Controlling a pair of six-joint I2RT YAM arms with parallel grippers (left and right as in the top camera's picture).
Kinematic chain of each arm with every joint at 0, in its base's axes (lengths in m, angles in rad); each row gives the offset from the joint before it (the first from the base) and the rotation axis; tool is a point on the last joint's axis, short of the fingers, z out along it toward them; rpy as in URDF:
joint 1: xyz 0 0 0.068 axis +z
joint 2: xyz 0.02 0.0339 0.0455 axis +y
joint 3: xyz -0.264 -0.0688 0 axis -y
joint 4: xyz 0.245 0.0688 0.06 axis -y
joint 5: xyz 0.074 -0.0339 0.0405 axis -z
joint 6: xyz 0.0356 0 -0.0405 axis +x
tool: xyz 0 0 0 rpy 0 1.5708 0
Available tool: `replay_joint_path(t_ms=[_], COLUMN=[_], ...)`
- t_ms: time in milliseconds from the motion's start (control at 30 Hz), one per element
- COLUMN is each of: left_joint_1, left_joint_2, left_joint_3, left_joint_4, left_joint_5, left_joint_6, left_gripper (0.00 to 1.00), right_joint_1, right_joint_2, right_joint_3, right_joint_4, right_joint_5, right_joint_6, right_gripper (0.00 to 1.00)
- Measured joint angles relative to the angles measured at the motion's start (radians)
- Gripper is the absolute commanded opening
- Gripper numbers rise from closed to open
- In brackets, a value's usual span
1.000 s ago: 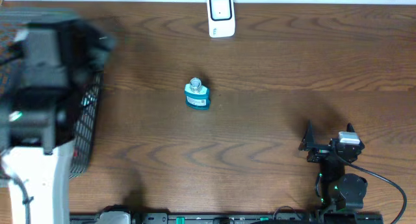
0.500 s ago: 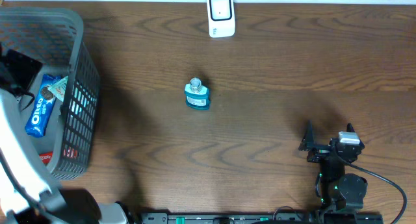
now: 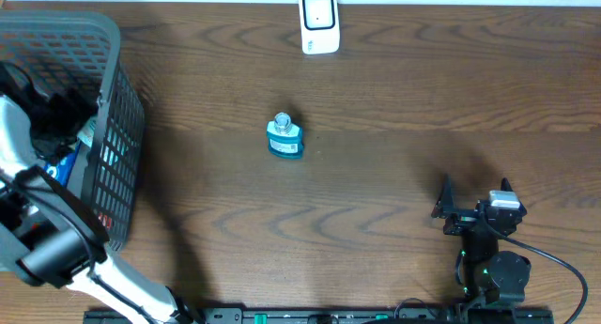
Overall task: Scan the item barcode
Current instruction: 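Reach the left gripper into the basket and grasp the green wipes pack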
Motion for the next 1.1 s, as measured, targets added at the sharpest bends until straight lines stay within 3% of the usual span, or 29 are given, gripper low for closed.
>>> replay_joint_path(t_ms=[333,367,500,567,667,1000,1100], left_joint_1=[0.000,0.000,0.000,0.000,0.000,0.056,0.094], left_joint_2=[0.068,0.068,0.062,0.062,0.062,0.014,-0.115], left_joint_3=[-0.079,-0.087,-0.103,-0.113,-0.123,-0.121,-0.121], left_joint_4=[0.103,0.112,0.139,0.140,0.141,0.122,0.121], left_joint_5=[0.069,0.073,0.084,0.080,0.077,0.085,0.071], left_joint_6=[0.025,0.028,0.044,0.059,0.066,0.050,-0.020], left_gripper=[1.00,0.96,0.53,0.39,0.09,0.07,0.07], right_joint_1=[0.000,0.000,0.000,0.000,0.000,0.000,0.000], right_joint_2=[0.000,0.000,0.000,0.000,0.000,0.000,0.000], right_joint_3=[0.000,0.000,0.000,0.000,0.000,0.000,0.000], right_joint_4=[0.000,0.000,0.000,0.000,0.000,0.000,0.000], right_joint_5=[0.000,0.000,0.000,0.000,0.000,0.000,0.000], right_joint_6=[0.000,0.000,0.000,0.000,0.000,0.000,0.000], right_gripper=[0.99,0.99,0.99,0.99,0.99,0.99,0.99])
